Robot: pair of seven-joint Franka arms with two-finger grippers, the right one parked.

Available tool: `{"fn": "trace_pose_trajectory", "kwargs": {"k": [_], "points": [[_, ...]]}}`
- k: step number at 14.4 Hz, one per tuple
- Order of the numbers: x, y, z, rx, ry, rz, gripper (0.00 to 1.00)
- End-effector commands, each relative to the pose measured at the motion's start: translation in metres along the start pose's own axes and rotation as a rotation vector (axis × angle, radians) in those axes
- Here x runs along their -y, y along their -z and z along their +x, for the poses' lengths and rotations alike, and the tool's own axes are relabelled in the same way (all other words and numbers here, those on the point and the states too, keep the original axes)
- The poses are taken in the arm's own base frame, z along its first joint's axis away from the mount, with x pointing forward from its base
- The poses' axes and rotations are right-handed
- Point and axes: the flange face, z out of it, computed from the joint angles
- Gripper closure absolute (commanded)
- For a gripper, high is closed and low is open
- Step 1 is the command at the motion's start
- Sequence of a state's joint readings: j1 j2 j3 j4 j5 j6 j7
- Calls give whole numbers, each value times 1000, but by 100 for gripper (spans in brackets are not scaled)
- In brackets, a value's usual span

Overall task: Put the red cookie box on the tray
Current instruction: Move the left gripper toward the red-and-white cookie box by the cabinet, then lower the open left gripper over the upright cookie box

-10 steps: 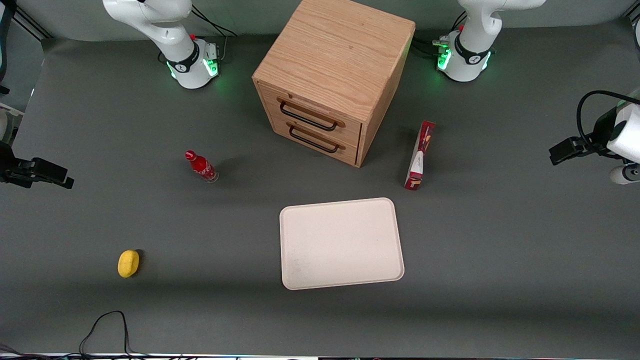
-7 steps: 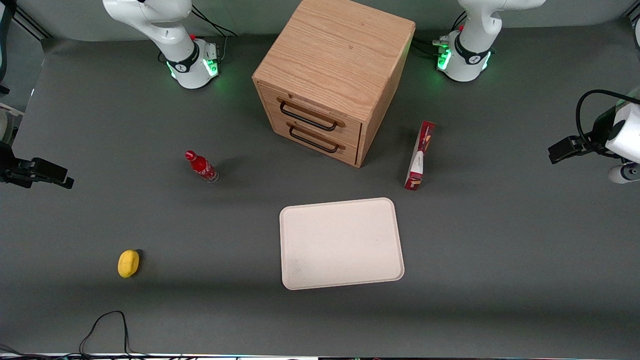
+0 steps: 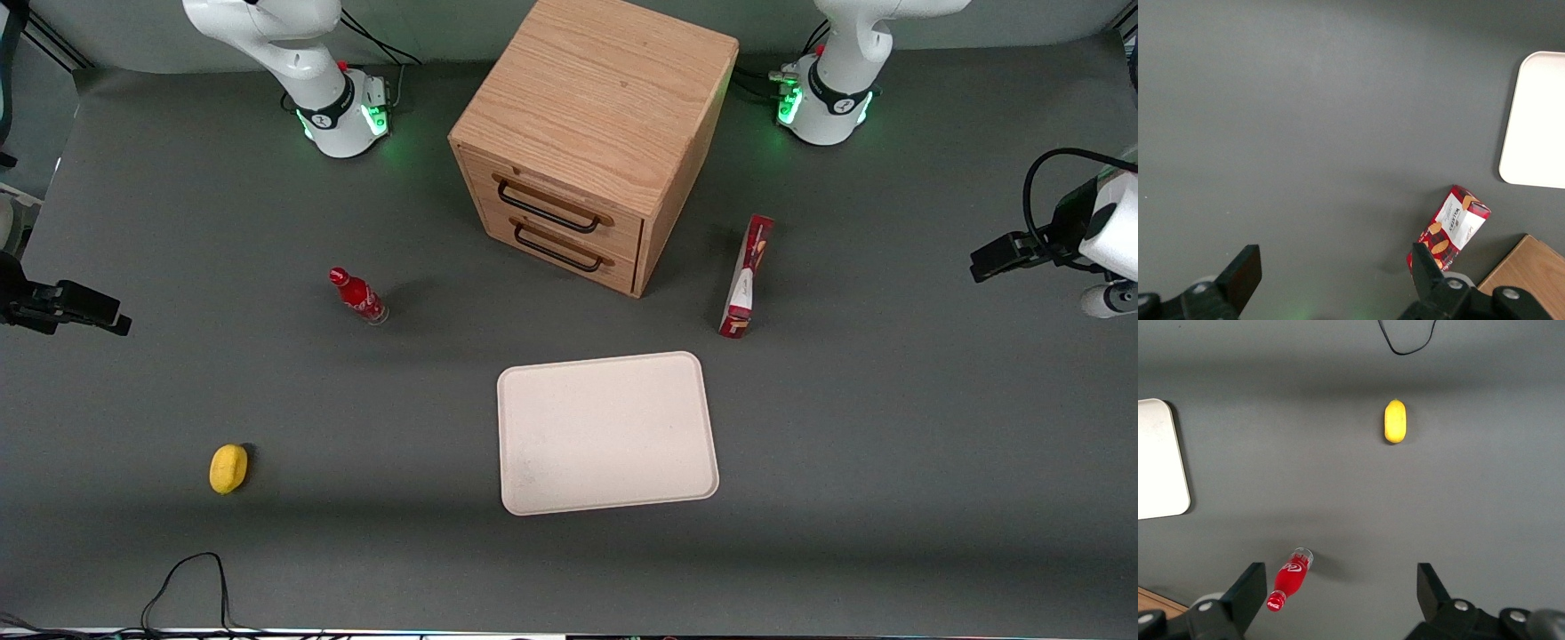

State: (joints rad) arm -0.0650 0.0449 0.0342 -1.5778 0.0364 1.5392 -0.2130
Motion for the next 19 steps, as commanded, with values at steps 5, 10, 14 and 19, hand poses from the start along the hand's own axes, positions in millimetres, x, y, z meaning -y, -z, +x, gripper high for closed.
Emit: {"fn": "trace_pose_trajectory", "kwargs": {"k": [5,10,14,19], "points": [[3,15,-15,15,-18,-20,0],[-13,9,-27,94,-49,-49,0],[-115,13,-71,140,-191,-117,0],[-157,7,-128,95,-230,-101,0]]}}
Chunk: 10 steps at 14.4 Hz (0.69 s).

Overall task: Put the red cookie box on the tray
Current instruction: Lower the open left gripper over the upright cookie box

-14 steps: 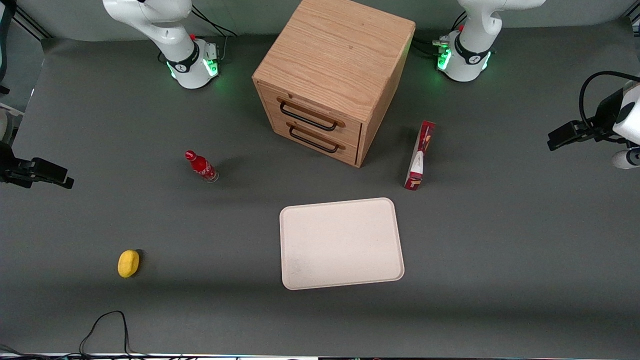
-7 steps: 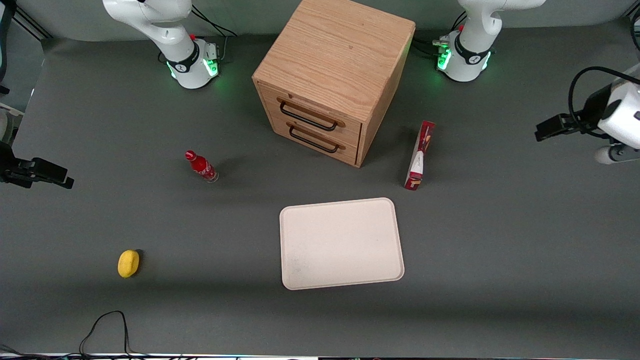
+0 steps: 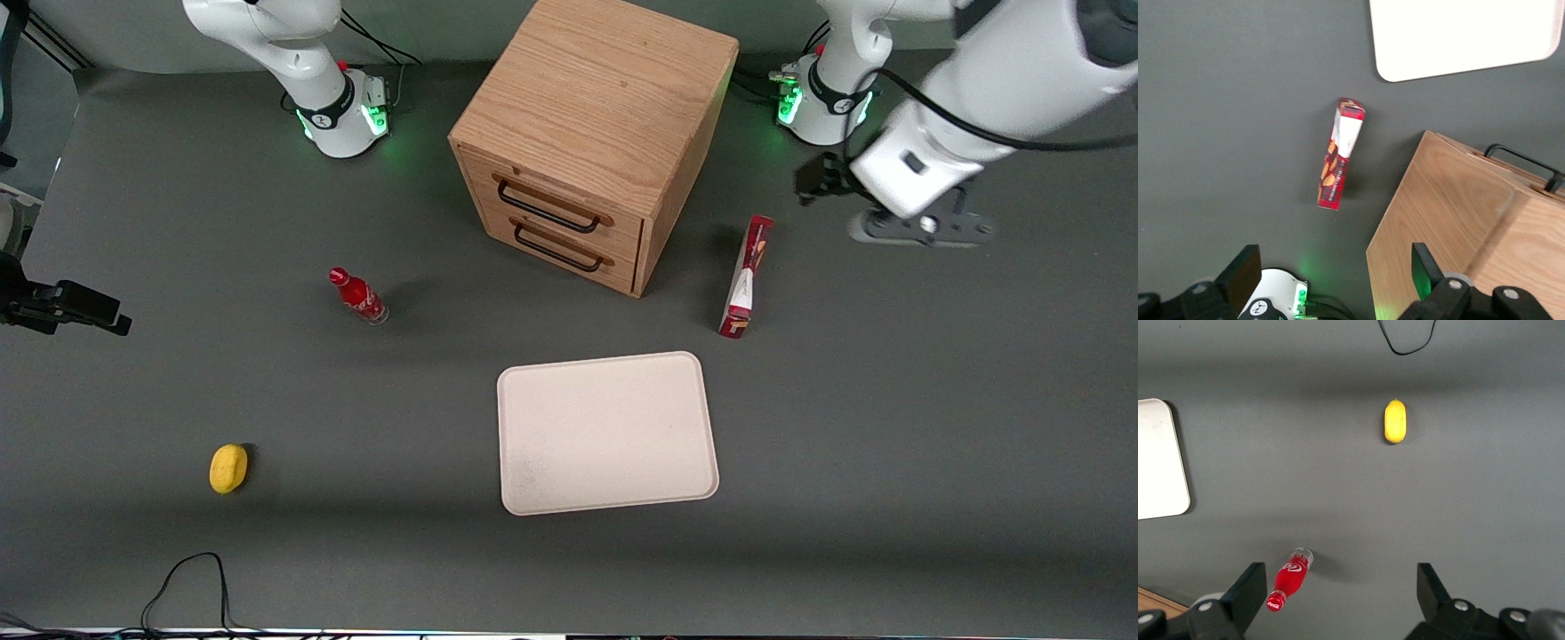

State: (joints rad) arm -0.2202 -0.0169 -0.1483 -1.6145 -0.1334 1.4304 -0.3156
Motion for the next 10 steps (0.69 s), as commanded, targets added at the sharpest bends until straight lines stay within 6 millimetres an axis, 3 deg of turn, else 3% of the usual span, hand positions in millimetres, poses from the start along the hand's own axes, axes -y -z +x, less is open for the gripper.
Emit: {"fn": "trace_pose_trajectory", "kwargs": {"k": [1,5,10], "points": [[16,-16,-31,-42,12,0,0],[19,-72,-33,-39,-34,9,0],[6,-190,-33,-68,-106,35,0]]}}
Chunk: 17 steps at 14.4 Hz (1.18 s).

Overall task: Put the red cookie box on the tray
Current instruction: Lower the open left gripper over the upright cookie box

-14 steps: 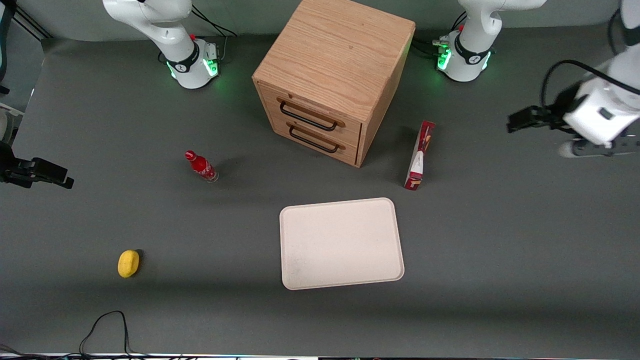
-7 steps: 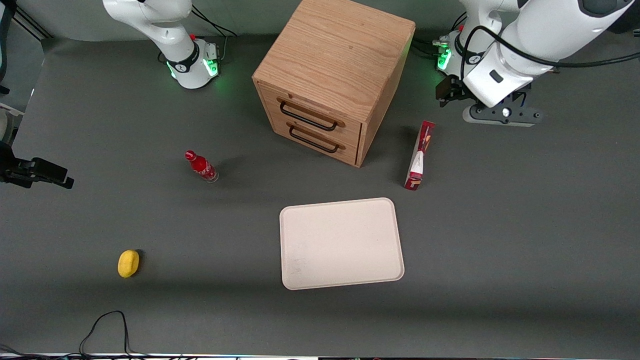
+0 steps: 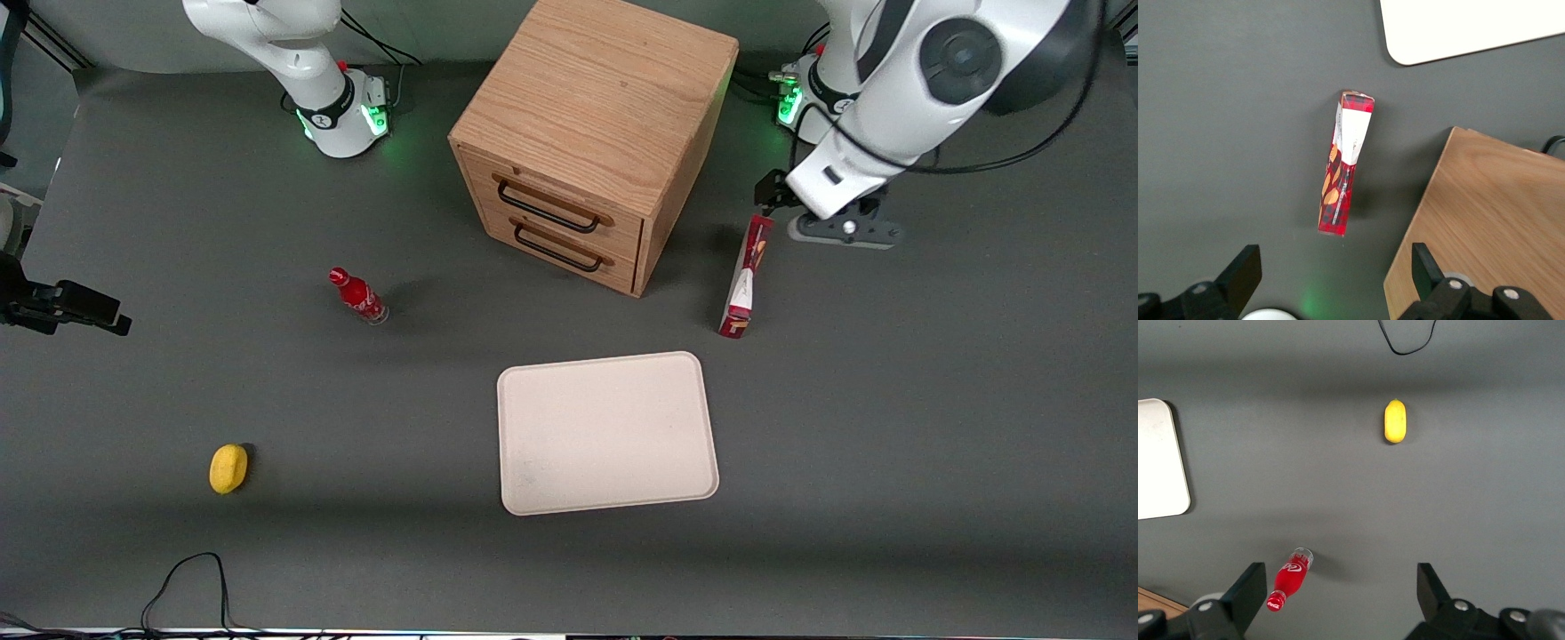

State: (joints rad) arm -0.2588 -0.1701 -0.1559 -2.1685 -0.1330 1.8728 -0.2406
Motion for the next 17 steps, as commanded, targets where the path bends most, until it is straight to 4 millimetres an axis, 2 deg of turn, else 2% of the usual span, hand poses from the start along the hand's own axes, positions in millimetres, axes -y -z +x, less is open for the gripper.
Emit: {"fn": "trace_pose_trajectory", "kwargs": {"k": [1,3,7,10,12,16,17], "points": [[-4,-54,-11,-30,-48,11,0],[-15,-96,-9,-23,-92,19,0],[-9,-166,4,-68,-107,6,0],[-6,-210,10,-97,-110,-2,0],[-7,-225,10,-92,-134,-1,0],[-8,-227,9,-80,-136,0,0],[-8,-227,9,-79,-136,0,3]]}}
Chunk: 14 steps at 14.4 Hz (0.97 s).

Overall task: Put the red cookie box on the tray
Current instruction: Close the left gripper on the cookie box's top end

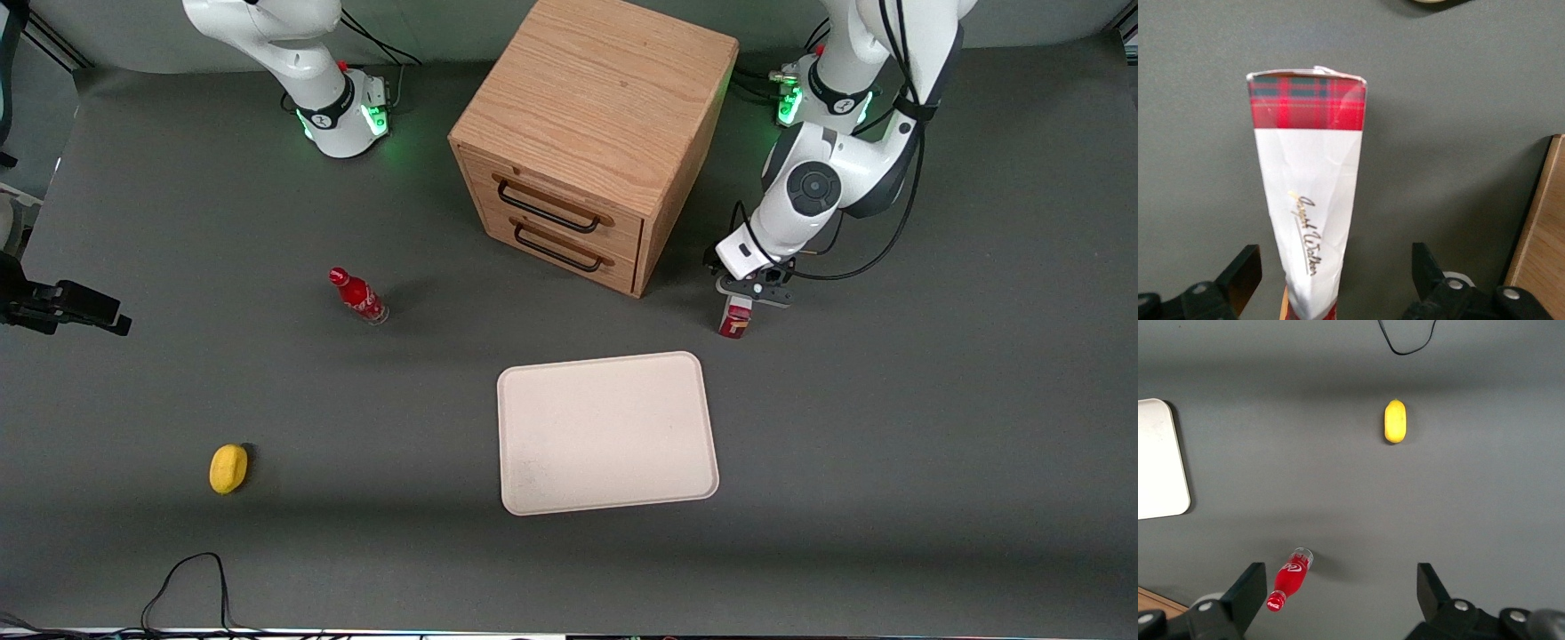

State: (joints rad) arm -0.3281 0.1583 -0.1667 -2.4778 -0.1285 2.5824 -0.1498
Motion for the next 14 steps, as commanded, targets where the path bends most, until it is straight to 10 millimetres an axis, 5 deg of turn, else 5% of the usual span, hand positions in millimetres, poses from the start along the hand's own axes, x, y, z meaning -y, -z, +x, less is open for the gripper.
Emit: {"fn": "trace_pose_trajectory", "kwargs": {"k": [1,2,14], "points": [[-2,6,-3,-11,-24,6,22],[-2,9,-3,-14,-39,5,98],[3,27,3,-29,-38,4,100]]}}
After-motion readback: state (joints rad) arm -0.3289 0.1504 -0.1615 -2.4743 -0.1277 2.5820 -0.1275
